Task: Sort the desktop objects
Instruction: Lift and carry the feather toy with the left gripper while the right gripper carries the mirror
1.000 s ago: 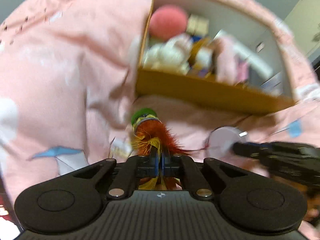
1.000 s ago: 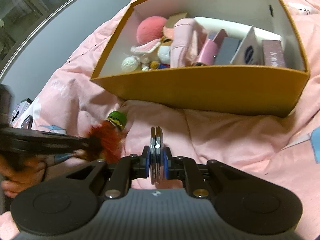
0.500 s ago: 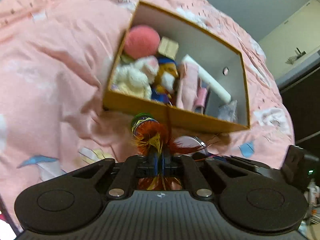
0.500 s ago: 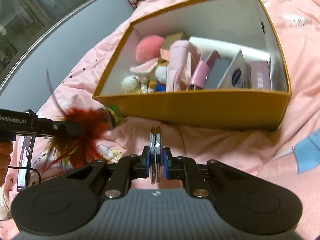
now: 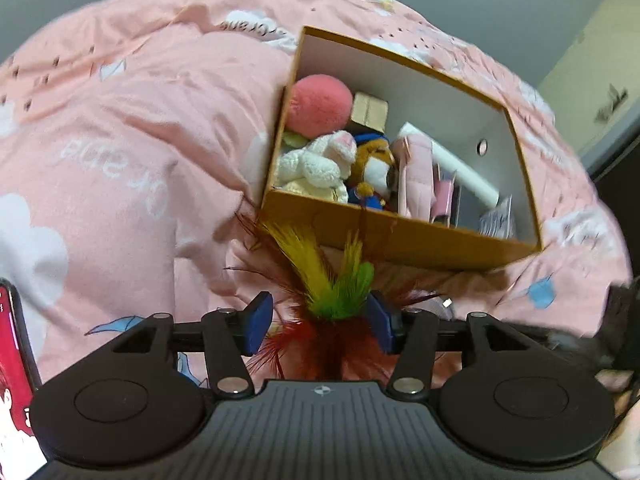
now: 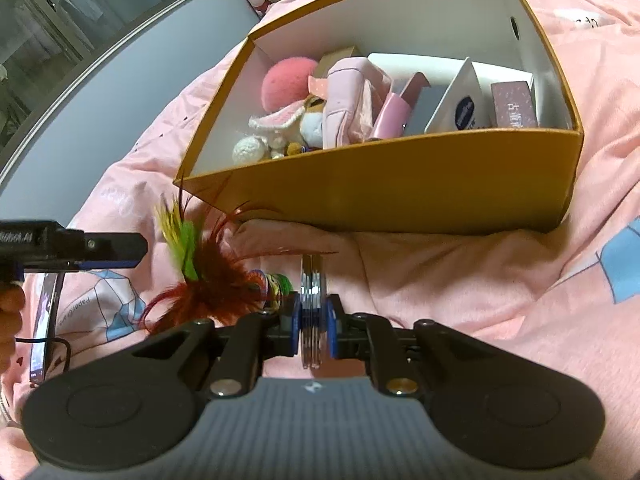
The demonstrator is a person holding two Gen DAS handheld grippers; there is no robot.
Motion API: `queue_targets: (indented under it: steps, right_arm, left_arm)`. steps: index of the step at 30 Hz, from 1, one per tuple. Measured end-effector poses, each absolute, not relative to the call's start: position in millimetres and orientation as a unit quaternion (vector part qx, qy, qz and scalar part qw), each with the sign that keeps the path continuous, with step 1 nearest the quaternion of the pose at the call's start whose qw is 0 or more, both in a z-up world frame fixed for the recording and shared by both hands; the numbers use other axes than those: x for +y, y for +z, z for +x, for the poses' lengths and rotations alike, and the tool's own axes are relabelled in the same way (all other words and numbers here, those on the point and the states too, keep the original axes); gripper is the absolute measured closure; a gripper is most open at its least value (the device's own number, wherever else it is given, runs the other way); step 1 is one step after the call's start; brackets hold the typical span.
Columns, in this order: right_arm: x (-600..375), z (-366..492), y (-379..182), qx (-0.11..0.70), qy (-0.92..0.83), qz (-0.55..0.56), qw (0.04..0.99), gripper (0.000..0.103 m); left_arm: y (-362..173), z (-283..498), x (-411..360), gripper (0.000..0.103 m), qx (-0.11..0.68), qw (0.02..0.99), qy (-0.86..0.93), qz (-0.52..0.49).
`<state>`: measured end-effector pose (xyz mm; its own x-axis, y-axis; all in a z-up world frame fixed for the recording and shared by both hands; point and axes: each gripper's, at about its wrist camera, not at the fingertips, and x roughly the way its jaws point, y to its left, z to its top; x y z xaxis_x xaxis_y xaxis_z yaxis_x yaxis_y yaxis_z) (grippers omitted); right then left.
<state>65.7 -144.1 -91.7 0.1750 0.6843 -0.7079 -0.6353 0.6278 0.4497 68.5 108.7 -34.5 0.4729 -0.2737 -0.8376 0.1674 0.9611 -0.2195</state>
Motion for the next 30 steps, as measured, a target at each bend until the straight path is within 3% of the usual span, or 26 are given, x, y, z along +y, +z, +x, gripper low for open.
queue_targets:
  steps: [4,12,14,16,17,20,25,30]
  right_arm:
    - [-144,63,-90,0.473,0.432,0.021,0.768,0.089]
    - [-142,62,-82,0.471,0.429,0.009,0.771,0.089]
    - [-138,63,-80,0.471,0.430,-0.002,0.770,0.089]
    - [-135,64,-79,0.466,0.431,-0.011,0.773,0.089]
    - [-135,64,-79,0.464,0.431,-0.011,0.774,0.089]
    - [-134,61,-86,0.457,0.433,-0.002,0.777,0.089]
    - [-135,51,-87,0.448,0.431,-0.009,0.783,0.089]
    - [-140,47,-70,0.419,0.437,-0.009,0.796,0.089]
  left_arm:
    - [-48,67,90,0.042,0.495,0.858,-0.138,-0.010]
    - [-71,77,85,0.041,0.508,0.852,-0.116,-0.050]
    - [-75,77,84,0.064,0.507,0.853,-0.112,-0.053]
    - [-75,76,84,0.069,0.507,0.853,-0.111,-0.050]
    - [-75,76,86,0.078,0.504,0.855,-0.113,-0.054]
    - [-76,73,90,0.093,0.487,0.864,-0.118,-0.057]
    - [-64,64,92,0.103,0.455,0.878,-0.134,-0.063]
    - [-48,58,93,0.103,0.433,0.887,-0.146,-0.064]
